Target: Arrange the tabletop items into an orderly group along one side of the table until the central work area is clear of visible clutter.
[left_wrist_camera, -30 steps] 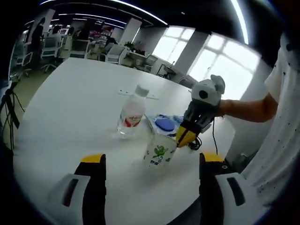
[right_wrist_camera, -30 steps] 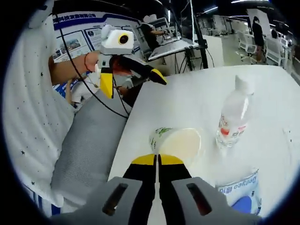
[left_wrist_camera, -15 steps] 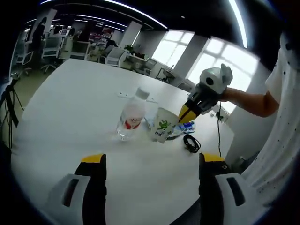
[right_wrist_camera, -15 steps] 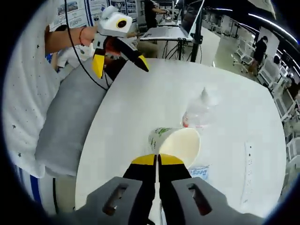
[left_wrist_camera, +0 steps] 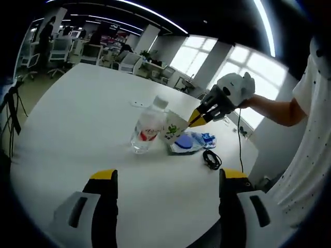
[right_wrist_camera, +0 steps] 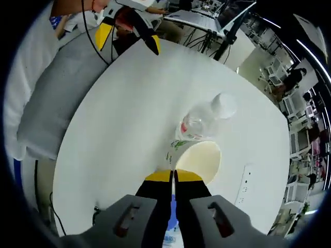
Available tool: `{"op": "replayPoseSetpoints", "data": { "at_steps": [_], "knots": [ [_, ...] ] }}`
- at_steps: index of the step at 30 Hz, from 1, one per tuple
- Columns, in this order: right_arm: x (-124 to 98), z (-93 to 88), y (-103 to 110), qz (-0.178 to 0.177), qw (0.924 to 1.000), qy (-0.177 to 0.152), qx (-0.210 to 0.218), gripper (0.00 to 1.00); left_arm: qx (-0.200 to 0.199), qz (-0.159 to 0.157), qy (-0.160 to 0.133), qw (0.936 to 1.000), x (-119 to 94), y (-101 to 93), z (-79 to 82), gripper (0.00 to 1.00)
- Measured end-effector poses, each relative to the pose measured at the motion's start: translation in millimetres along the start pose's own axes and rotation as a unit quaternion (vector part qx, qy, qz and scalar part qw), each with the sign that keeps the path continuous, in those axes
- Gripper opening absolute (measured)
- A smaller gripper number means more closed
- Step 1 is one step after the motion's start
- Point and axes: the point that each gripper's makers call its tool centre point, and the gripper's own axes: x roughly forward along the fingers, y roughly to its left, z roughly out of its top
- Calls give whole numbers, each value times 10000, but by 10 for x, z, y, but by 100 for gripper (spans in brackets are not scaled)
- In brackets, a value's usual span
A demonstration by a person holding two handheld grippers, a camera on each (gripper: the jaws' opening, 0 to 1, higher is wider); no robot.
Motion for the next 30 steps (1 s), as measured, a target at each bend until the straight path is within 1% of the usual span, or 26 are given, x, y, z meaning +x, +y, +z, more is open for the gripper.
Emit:
{"op": "replayPoseSetpoints", "data": {
  "at_steps": [1, 2, 5, 6, 8, 9, 10, 12, 13, 16, 20, 23, 25, 28, 30],
  "knots": [
    [12, -6, 3, 14, 10000, 28, -52, 0, -16, 4, 6, 10000, 0, 2, -7, 82],
    [46, -10, -6, -8, 9998, 72, -205, 0, -25, 14, 9, 10000, 0, 10, -13, 82],
    [118, -25, -5, -17, 9992, 139, -374, 0, -48, 19, -4, 10000, -4, 23, -18, 82],
    [149, -45, -8, -29, 9983, 230, -526, 0, -54, 25, -4, 10000, -6, 26, -21, 82],
    [206, -63, -6, -50, 9977, 286, -619, 0, -57, 20, -2, 10000, -7, 23, -24, 82],
    [229, -94, -17, -65, 9961, 392, -789, 0, -62, 24, 3, 10000, -8, 25, -29, 82],
    [248, -102, -30, -107, 9950, 422, -900, 0, -66, 23, 2, 10000, -8, 25, -32, 82],
    [292, -107, -16, -121, 9944, 422, -962, 0, -83, 25, 13, 10000, -7, 29, -46, 82],
    [310, -119, -31, -171, 9926, 472, -1103, 0, -88, 25, 20, 10000, -7, 30, -53, 82],
    [352, -139, -1, -120, 9922, 501, -1136, 0, -97, 29, 27, 9999, -8, 34, -62, 82],
    [405, -171, 27, -107, 9890, 563, -1363, 0, -116, 47, 29, 9999, -12, 47, -71, 82],
    [435, -177, 26, -120, 9882, 574, -1416, 0, -122, 50, 43, 9999, -9, 47, -82, 82],
    [464, -197, 32, -129, 9862, 615, -1535, 0, -130, 45, 49, 9999, -4, 43, -92, 81],
    [488, -214, 53, -97, 9848, 635, -1615, 0, -141, 44, 48, 9999, 0, 39, -98, 81],
    [502, -213, 52, -99, 9852, 630, -1594, 0, -155, 43, 40, 9999, 2, 39, -96, 81]
  ]
}}
